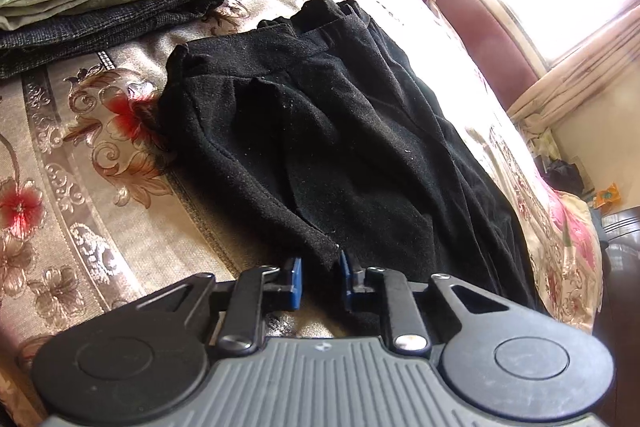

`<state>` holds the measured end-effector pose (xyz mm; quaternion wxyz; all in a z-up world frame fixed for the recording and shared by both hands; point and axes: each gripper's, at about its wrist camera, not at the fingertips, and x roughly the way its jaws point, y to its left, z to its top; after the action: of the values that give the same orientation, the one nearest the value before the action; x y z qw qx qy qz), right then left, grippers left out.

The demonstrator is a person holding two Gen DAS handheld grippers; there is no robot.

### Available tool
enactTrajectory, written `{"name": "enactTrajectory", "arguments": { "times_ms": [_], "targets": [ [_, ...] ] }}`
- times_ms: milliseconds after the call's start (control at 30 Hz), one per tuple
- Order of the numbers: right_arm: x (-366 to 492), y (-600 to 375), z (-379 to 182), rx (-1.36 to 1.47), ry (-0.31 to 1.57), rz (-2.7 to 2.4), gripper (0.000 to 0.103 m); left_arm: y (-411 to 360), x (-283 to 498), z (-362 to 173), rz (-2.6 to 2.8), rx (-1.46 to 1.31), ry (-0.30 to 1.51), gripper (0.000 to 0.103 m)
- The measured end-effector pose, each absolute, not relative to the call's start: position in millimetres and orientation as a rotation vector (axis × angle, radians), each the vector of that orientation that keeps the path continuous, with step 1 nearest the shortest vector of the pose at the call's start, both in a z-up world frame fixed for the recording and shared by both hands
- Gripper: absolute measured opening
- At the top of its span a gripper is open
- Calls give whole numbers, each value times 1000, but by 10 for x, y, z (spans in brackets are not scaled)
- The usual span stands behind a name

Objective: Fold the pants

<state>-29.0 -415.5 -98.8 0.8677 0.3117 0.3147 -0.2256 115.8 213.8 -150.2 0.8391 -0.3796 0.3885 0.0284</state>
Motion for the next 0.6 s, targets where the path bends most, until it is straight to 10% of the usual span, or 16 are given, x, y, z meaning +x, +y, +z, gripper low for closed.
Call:
{"name": "enactTrajectory", "arguments": {
  "times_ms": [133,233,600],
  "targets": [
    [-257,-4394,-1070,745,579,-533,55,2105,1193,-1480,60,-770,805,22],
    [-180,-4481,-1029,693,641,-573,5,2044,1198,-1364,74,-695,796,21],
    [-328,-4332,-792,425,743,-553,3,2003,999,-1097,79,-485,828,21]
  ]
}}
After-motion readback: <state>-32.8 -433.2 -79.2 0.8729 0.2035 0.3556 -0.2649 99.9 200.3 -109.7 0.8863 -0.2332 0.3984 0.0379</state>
